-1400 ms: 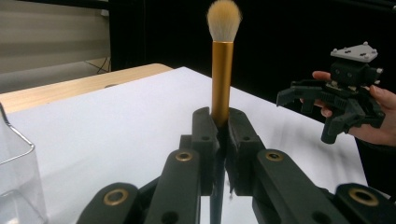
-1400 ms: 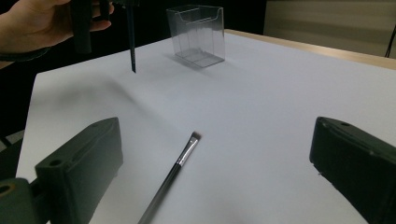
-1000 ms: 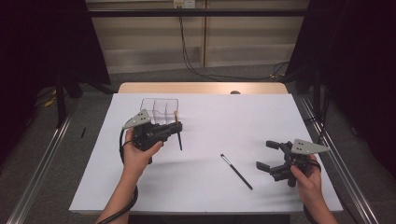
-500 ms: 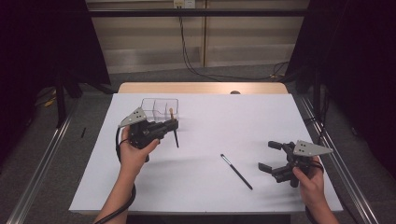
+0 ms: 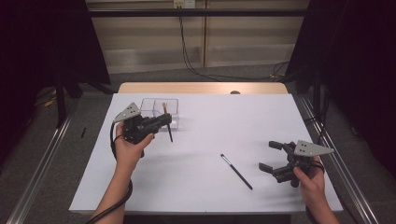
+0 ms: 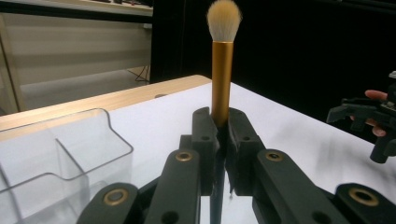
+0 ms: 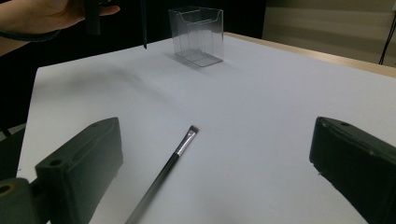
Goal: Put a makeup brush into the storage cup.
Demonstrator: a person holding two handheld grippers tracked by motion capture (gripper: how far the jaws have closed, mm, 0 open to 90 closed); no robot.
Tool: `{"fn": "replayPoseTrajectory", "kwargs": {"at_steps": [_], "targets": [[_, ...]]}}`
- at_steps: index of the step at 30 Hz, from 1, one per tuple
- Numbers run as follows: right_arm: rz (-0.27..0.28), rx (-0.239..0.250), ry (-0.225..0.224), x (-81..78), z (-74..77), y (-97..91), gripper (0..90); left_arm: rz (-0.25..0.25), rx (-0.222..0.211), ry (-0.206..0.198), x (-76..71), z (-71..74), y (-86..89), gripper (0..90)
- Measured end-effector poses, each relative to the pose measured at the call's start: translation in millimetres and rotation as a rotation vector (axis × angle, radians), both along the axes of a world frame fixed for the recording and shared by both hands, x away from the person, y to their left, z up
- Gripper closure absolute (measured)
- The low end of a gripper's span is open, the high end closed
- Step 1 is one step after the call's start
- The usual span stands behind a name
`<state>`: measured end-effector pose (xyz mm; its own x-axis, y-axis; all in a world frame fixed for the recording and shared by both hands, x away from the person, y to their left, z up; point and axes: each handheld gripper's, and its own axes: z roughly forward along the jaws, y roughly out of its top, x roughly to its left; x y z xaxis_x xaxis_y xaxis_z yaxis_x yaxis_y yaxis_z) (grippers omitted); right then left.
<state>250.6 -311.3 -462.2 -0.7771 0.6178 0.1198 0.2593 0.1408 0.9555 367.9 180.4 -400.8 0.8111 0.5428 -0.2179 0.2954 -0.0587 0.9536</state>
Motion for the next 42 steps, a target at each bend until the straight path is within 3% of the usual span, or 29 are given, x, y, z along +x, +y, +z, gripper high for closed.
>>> {"fn": "replayPoseTrajectory", "kwargs": {"at_steps": [6,15,21,29,42], "targets": [[-0.004,0.003,0.001,0.2,-0.2,-1.1,2.1,0.026,0.021,-0.007,7.5,6.1,4.4,83.5],[-0.004,0.007,0.002,0.1,0.0,-1.3,2.1,0.056,0.017,-0.015,15.9,13.2,7.8,83.5],[0.000,0.006,0.000,0.5,-0.3,0.5,2.1,0.066,0.007,-0.018,19.4,17.4,8.9,83.4],[-0.003,0.008,-0.002,0.2,0.2,-0.6,2.2,0.069,0.035,-0.031,24.8,26.1,7.5,83.5],[-0.006,0.007,-0.006,-0.1,1.1,-1.7,2.1,0.095,0.040,-0.033,37.8,37.6,9.6,83.5]]}}
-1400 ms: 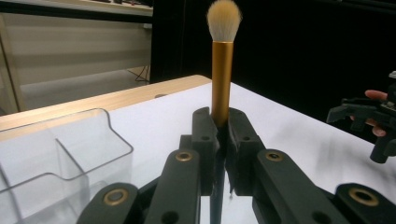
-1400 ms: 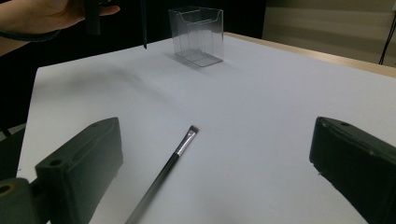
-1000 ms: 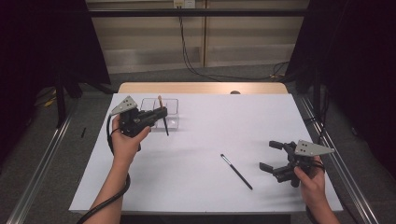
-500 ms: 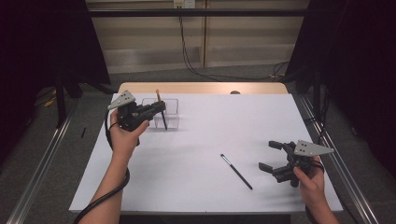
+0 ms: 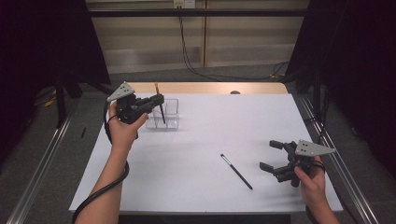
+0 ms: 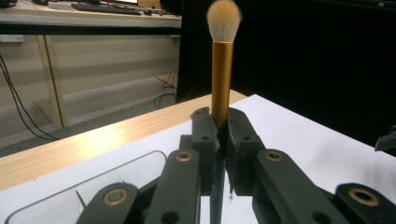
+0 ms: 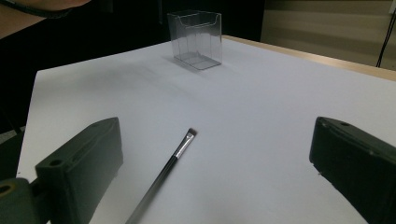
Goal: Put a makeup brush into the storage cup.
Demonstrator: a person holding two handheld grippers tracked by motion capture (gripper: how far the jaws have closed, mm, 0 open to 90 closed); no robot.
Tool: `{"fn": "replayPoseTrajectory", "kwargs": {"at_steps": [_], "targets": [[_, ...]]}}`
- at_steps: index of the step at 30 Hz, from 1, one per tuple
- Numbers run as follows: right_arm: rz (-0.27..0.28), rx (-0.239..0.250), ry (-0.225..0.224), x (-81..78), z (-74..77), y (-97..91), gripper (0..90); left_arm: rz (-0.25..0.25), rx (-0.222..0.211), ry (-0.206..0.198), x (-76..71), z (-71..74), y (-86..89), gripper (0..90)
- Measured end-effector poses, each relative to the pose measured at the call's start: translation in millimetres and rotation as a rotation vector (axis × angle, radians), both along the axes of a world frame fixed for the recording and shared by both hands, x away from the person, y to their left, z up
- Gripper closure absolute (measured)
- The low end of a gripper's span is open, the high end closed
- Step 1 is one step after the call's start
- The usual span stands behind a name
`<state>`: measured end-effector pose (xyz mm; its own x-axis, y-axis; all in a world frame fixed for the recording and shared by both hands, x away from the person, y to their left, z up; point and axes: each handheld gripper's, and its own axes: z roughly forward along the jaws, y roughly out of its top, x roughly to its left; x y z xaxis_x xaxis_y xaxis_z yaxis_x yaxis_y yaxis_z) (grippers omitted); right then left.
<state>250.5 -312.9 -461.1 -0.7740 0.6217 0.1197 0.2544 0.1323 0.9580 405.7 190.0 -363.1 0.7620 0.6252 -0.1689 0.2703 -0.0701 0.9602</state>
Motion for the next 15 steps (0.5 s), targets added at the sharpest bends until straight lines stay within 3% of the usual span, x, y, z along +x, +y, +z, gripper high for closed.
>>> {"fn": "replayPoseTrajectory", "kwargs": {"at_steps": [15], "targets": [[0.003,-0.004,-0.001,0.0,0.1,0.9,2.1,0.041,-0.004,-0.001,15.8,11.4,1.1,83.5]]}}
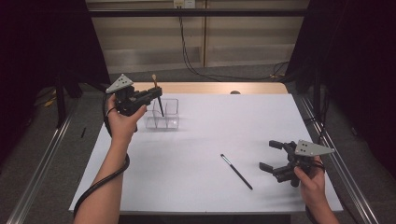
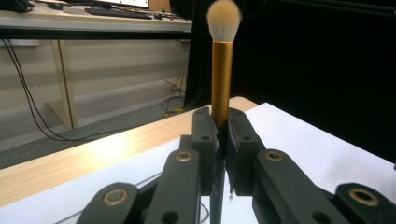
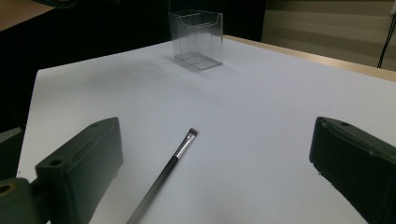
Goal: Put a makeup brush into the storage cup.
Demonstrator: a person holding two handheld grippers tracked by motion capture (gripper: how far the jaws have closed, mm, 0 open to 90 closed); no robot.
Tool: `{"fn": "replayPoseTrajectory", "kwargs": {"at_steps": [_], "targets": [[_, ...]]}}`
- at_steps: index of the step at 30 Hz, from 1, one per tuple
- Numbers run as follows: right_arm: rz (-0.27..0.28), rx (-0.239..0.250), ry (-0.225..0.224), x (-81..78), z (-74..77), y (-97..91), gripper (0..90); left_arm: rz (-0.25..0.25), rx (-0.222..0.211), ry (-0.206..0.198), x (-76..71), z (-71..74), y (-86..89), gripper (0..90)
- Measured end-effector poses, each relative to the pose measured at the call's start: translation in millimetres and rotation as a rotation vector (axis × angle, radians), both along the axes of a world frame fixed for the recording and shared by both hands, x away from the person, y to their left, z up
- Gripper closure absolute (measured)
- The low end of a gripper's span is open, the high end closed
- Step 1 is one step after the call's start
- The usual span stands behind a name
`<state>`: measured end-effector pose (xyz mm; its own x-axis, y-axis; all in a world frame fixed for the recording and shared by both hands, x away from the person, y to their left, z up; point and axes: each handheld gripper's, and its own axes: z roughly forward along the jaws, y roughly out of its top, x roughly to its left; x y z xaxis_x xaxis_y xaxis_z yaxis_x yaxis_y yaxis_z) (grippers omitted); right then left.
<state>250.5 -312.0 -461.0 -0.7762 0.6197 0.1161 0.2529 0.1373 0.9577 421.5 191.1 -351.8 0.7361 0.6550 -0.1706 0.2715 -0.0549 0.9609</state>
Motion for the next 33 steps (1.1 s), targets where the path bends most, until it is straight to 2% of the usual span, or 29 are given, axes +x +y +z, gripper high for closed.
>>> {"fn": "replayPoseTrajectory", "kwargs": {"at_steps": [6,16,33], "targets": [[-0.002,0.005,-0.003,-0.1,-0.1,-0.3,2.1,0.008,0.011,-0.004,4.5,4.4,0.7,83.5],[0.001,-0.001,-0.002,0.1,-0.3,0.1,2.1,0.049,0.019,-0.004,12.3,9.0,9.1,83.5],[0.006,0.005,-0.002,0.5,-1.3,0.3,2.1,0.103,0.026,0.002,23.1,11.4,15.4,83.5]]}}
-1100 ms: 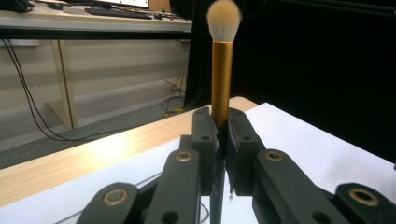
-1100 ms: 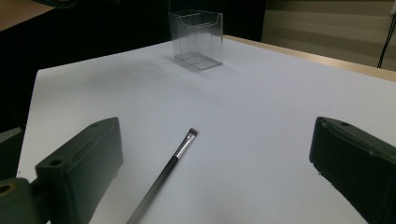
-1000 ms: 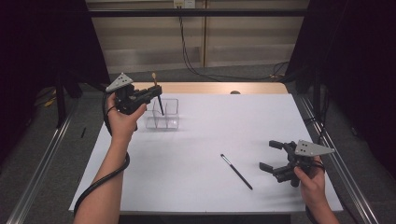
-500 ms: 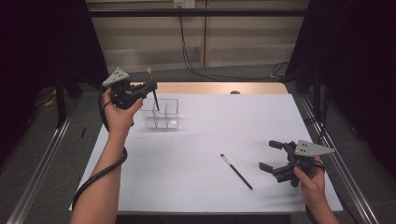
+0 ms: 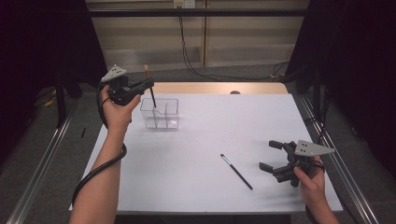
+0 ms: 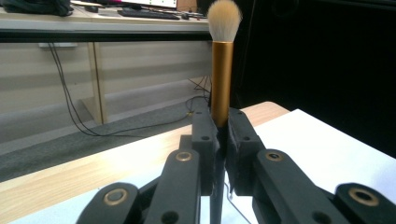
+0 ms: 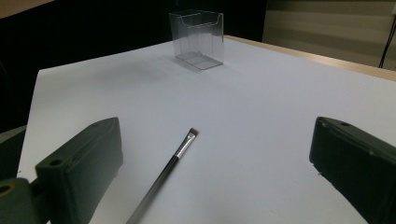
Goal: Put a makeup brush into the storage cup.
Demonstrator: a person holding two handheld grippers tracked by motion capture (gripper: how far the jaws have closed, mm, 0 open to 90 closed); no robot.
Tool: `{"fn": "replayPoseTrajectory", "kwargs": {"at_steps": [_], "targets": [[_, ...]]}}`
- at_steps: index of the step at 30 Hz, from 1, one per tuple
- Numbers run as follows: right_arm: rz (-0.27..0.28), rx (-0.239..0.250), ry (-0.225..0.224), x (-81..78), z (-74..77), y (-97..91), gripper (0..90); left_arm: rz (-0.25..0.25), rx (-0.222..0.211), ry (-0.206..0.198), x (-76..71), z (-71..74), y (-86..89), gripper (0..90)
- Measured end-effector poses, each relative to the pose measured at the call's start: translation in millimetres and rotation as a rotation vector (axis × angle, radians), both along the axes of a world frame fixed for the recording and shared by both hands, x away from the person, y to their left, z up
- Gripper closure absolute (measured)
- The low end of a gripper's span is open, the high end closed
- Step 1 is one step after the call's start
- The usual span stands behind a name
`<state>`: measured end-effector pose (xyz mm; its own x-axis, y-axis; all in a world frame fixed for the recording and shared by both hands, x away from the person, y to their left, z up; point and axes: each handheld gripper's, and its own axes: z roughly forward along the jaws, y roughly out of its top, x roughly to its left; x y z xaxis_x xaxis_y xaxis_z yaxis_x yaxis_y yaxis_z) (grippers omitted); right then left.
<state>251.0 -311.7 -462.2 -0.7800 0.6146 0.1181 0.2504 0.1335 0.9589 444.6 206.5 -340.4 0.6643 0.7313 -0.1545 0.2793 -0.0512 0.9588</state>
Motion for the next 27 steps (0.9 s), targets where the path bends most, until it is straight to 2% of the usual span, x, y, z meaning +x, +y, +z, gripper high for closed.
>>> {"fn": "replayPoseTrajectory", "kwargs": {"at_steps": [4,11,17,27], "targets": [[0.002,-0.003,0.003,-0.1,0.0,0.9,2.1,0.016,0.017,-0.005,1.4,0.2,2.8,83.5],[0.003,-0.003,0.003,-0.3,0.1,0.5,2.1,0.052,0.015,-0.008,2.8,-3.6,7.4,83.5],[0.004,-0.002,0.001,-0.1,0.0,1.4,2.2,0.074,0.033,-0.004,3.5,-8.8,9.6,83.5],[0.007,-0.003,-0.001,-0.2,0.3,0.3,2.2,0.087,0.034,-0.007,5.7,-17.6,9.3,83.4]]}}
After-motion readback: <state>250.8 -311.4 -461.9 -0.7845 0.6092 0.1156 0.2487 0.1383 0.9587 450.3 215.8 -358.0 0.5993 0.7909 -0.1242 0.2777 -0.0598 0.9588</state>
